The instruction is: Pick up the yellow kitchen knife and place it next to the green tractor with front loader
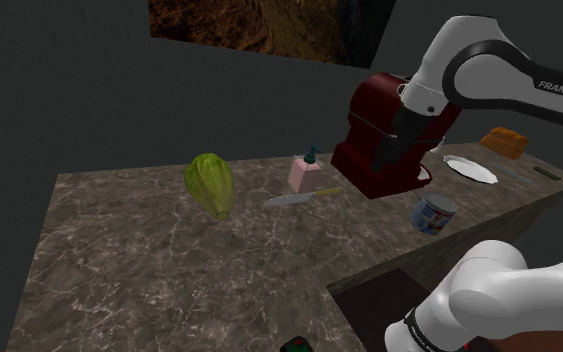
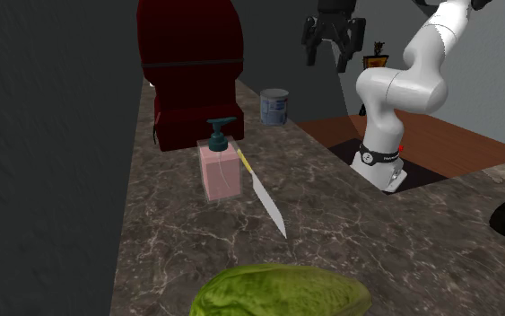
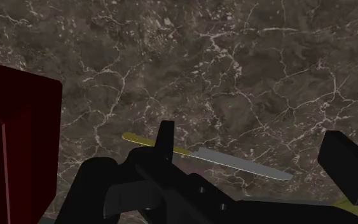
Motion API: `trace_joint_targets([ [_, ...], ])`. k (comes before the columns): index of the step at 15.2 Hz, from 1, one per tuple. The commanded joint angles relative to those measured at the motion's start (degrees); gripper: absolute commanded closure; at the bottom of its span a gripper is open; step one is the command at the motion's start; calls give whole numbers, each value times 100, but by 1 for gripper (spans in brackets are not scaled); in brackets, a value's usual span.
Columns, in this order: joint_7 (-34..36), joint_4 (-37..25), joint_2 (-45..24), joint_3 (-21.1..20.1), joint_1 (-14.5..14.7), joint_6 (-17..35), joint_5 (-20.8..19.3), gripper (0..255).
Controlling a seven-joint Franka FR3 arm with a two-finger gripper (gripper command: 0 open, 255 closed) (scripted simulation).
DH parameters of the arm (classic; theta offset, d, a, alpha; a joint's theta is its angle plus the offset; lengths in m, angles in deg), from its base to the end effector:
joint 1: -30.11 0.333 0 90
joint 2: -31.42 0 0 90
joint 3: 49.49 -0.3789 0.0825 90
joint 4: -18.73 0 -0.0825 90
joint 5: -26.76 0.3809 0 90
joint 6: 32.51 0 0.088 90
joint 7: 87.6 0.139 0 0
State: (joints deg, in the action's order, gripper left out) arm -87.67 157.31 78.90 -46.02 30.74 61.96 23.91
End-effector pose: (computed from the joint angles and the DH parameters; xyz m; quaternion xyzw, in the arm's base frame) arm 0.2545 -0.0257 0.5909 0.9995 -0.0138 0.0289 0.0030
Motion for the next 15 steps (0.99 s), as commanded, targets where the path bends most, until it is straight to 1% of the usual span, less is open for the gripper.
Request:
trace_joint_targets([
  [1, 0, 0, 0, 0, 0, 0, 0, 0],
  [8, -1943, 121, -1191, 535, 621, 1317, -420, 0],
  [15, -3816, -54, -2554, 902, 1228, 2536, -582, 0],
])
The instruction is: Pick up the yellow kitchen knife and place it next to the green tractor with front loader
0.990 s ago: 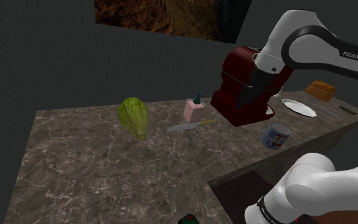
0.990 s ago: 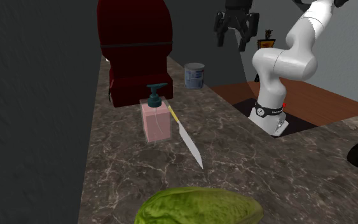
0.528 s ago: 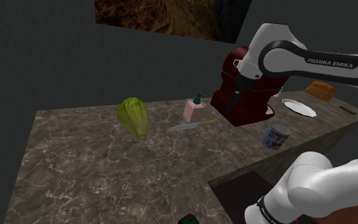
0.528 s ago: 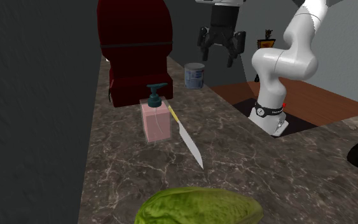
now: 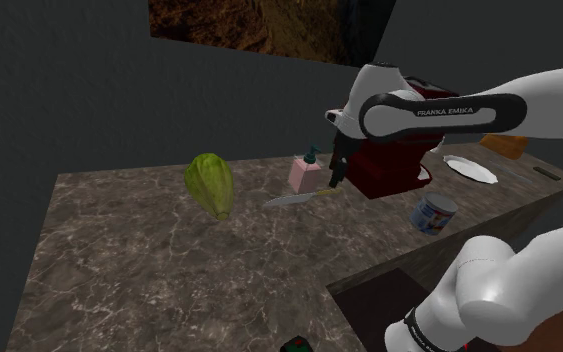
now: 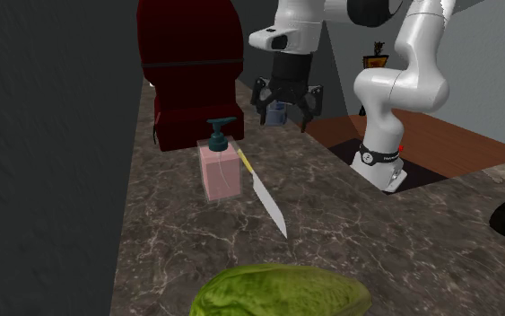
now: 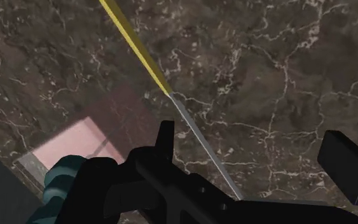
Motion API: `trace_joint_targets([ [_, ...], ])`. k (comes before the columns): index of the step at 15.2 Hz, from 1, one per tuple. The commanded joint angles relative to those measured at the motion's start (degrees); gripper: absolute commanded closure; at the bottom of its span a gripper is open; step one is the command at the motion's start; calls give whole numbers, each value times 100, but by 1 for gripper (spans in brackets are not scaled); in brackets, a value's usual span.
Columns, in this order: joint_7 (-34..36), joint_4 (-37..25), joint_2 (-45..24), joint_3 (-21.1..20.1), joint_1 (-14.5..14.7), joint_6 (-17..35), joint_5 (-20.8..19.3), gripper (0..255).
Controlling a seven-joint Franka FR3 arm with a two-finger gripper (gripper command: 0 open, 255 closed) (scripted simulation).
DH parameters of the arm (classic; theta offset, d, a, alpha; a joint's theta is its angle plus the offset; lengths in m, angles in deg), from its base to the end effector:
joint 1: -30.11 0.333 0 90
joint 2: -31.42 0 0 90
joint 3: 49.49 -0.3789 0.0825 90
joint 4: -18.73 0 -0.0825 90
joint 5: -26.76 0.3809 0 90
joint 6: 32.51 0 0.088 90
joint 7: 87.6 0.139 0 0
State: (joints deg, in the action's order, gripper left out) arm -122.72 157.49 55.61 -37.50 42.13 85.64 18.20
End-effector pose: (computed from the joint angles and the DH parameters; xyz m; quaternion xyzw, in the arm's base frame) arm 0.3993 -0.0183 0.4918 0.9394 0.3407 0.0201 0.0315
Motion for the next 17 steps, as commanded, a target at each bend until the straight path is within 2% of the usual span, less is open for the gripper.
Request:
trace_joint_targets([
  [1, -575, -112, -422, 86, 174, 331, -15, 0],
  [10, -2869, -527, -2106, 130, 771, 1639, 115, 0],
  [17, -2925, -381, -2509, 154, 740, 2186, 185, 0],
])
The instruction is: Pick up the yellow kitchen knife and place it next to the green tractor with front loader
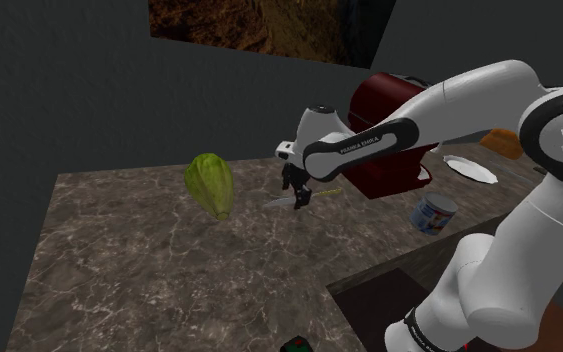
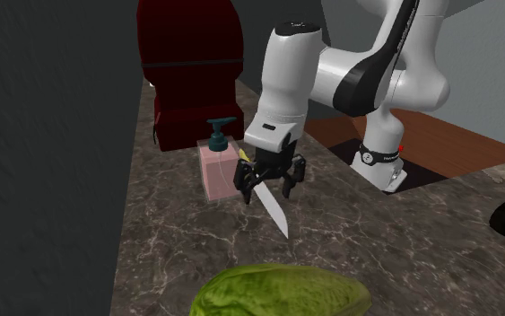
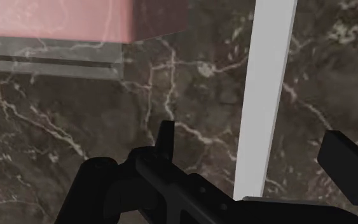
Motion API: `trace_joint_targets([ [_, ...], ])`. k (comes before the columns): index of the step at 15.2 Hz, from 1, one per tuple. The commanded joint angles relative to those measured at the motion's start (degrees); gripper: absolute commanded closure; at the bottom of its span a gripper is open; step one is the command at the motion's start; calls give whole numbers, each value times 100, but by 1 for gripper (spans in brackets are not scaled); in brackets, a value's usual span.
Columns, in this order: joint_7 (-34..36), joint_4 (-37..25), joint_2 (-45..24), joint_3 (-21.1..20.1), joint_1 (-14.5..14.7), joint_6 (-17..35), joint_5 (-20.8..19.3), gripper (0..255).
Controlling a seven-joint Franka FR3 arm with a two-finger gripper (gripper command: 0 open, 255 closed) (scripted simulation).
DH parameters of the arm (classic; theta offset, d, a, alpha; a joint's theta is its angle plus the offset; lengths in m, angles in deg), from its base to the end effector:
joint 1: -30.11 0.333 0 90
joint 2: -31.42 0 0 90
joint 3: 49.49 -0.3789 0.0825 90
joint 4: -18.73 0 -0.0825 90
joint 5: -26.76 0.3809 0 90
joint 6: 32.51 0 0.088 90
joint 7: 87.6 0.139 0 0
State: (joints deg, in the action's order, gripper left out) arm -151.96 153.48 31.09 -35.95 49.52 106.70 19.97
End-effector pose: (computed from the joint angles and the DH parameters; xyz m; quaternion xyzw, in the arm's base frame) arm 0.5076 0.0494 0.3679 0.7910 0.6093 0.0114 0.0533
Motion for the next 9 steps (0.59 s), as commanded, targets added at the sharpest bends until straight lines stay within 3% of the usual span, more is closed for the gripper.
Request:
trace_joint_targets([
  [1, -6, 31, -91, 1, -2, 124, 15, 0],
  [8, -7, 28, -92, 1, -2, 122, 16, 0],
  [9, -7, 28, -92, 1, -2, 122, 16, 255],
])
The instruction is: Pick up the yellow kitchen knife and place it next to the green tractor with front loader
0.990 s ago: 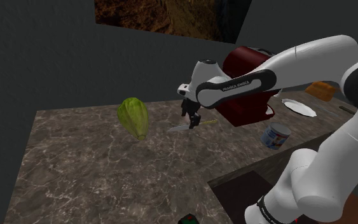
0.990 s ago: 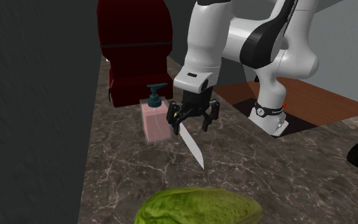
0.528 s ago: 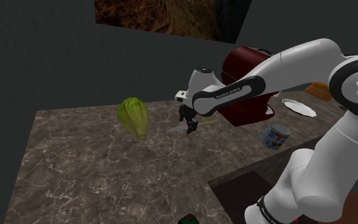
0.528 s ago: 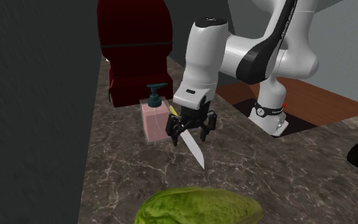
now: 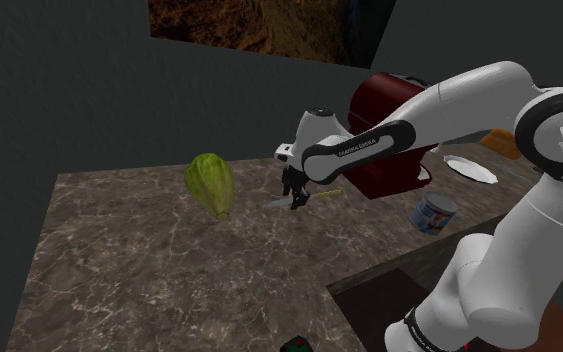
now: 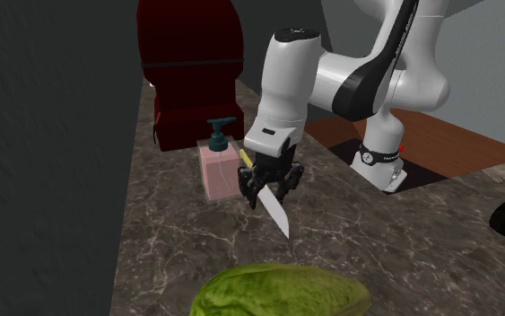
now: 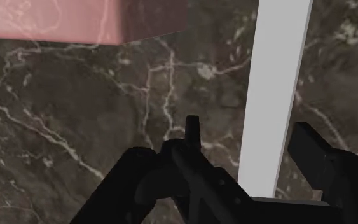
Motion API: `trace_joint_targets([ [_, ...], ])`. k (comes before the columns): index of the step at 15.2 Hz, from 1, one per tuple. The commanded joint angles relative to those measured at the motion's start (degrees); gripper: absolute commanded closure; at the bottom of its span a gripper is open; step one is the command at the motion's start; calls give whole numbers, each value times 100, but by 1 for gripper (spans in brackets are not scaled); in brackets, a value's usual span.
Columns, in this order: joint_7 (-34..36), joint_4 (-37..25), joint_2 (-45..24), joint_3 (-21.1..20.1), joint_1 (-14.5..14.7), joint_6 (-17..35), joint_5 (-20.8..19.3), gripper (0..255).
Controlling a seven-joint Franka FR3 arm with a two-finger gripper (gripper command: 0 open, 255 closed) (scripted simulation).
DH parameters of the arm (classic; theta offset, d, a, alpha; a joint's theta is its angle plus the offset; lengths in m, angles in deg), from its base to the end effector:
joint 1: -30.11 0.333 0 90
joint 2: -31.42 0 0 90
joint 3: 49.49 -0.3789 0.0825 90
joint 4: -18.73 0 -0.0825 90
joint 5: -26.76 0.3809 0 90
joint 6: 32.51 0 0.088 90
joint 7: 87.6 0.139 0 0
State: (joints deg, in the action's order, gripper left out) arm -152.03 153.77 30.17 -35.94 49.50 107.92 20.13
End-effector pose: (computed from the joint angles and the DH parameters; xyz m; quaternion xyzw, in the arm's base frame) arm 0.5090 0.0498 0.3598 0.7909 0.6095 0.0116 0.0535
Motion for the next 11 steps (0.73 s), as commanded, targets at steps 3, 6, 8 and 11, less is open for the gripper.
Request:
trace_joint_targets([
  [3, 0, 0, 0, 0, 0, 0, 0, 255],
  [6, 0, 0, 0, 0, 0, 0, 0, 255],
  [8, 0, 0, 0, 0, 0, 0, 0, 255],
  [11, 5, -47, 111, -2, 3, -156, -19, 255],
])
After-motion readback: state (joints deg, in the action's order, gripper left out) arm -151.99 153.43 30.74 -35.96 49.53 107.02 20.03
